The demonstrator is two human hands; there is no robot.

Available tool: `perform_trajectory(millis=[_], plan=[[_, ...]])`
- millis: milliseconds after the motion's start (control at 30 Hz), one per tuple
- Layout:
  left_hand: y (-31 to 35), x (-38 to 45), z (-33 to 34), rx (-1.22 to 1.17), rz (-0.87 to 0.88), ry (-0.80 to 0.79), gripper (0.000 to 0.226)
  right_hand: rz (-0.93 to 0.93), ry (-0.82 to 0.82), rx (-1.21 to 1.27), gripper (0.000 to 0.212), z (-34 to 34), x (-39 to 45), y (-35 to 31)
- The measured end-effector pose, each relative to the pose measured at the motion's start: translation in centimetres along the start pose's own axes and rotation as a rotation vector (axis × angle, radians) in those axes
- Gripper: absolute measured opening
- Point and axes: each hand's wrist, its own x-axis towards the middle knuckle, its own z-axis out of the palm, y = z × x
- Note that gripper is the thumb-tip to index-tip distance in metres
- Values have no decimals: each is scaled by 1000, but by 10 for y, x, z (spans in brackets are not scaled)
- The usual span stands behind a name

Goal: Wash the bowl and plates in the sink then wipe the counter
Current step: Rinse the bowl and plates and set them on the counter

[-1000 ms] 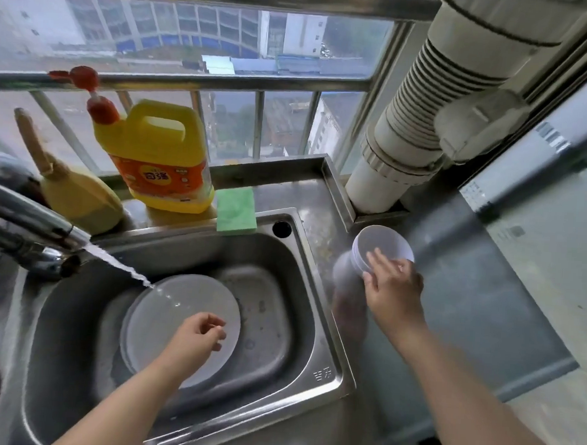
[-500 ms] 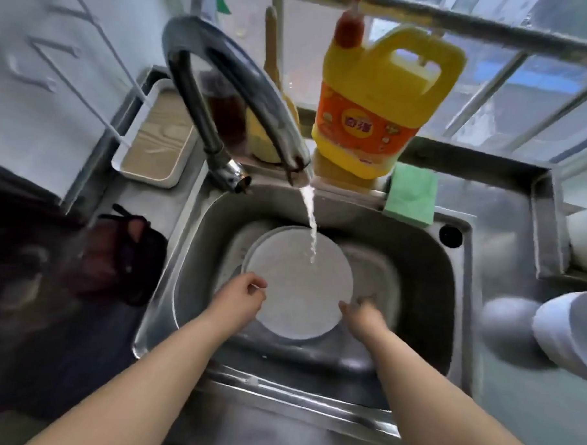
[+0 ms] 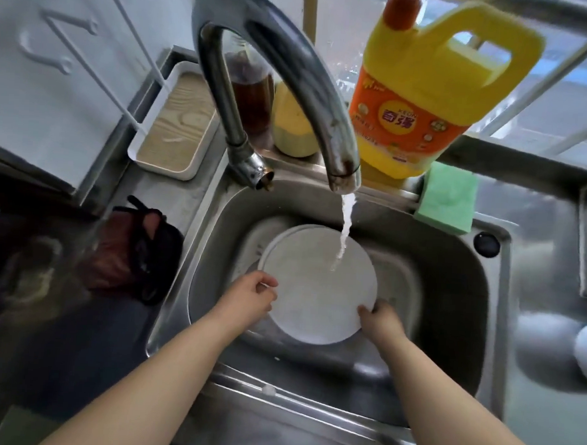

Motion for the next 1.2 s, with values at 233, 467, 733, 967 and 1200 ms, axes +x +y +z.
perform_trajectory(millis=[233, 467, 733, 967, 1200], plan=[[-3, -3, -10, 24, -23, 46, 18, -1, -45, 255, 26, -22, -32, 0], [4, -16, -11, 36, -91, 127, 23, -6, -105, 417, 13, -46, -80, -5], [41, -48, -3, -595, -263, -192, 21, -77, 5, 654, 20, -78, -138, -32], [68, -56, 16, -521, -255, -246, 18, -312, 251, 574, 19, -86, -170, -23], [94, -52, 13, -501, -45, -220, 23, -398, 210, 915, 28, -81, -152, -7]])
